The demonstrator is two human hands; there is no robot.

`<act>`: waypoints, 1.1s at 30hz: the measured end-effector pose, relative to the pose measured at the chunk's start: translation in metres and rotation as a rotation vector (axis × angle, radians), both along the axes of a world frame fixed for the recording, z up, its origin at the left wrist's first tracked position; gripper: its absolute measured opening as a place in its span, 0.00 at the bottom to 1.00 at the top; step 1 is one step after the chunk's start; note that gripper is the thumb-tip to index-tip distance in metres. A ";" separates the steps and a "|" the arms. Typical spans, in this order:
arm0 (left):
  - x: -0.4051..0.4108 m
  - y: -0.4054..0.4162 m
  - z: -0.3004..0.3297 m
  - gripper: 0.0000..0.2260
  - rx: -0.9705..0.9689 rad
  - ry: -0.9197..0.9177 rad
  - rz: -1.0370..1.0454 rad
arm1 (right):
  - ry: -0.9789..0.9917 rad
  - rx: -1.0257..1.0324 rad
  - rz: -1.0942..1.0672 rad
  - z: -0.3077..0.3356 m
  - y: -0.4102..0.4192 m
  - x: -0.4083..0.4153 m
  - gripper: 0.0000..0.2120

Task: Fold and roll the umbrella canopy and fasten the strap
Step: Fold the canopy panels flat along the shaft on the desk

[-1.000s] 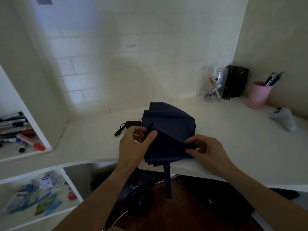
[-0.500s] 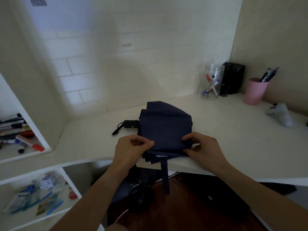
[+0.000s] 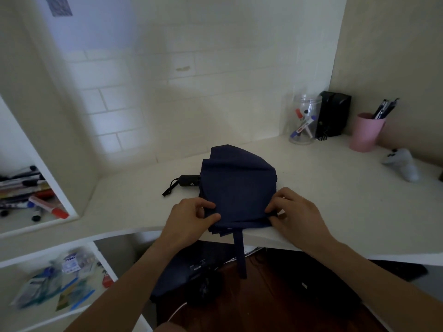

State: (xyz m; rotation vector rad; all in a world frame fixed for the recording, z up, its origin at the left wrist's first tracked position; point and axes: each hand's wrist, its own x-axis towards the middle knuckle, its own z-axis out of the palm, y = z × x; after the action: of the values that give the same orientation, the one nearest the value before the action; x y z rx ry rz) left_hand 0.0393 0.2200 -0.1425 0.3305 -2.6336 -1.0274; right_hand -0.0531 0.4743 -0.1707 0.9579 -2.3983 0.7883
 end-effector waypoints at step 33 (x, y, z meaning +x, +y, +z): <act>-0.044 0.009 -0.011 0.28 -0.863 -0.162 -0.453 | -0.025 0.246 0.161 0.044 -0.028 -0.010 0.19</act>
State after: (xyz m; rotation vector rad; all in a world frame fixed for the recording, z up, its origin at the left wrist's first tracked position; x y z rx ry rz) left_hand -0.0042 0.2289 -0.1532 -0.4043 -3.0557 0.1290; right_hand -0.0631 0.4458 -0.1271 1.2568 -2.5047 0.5701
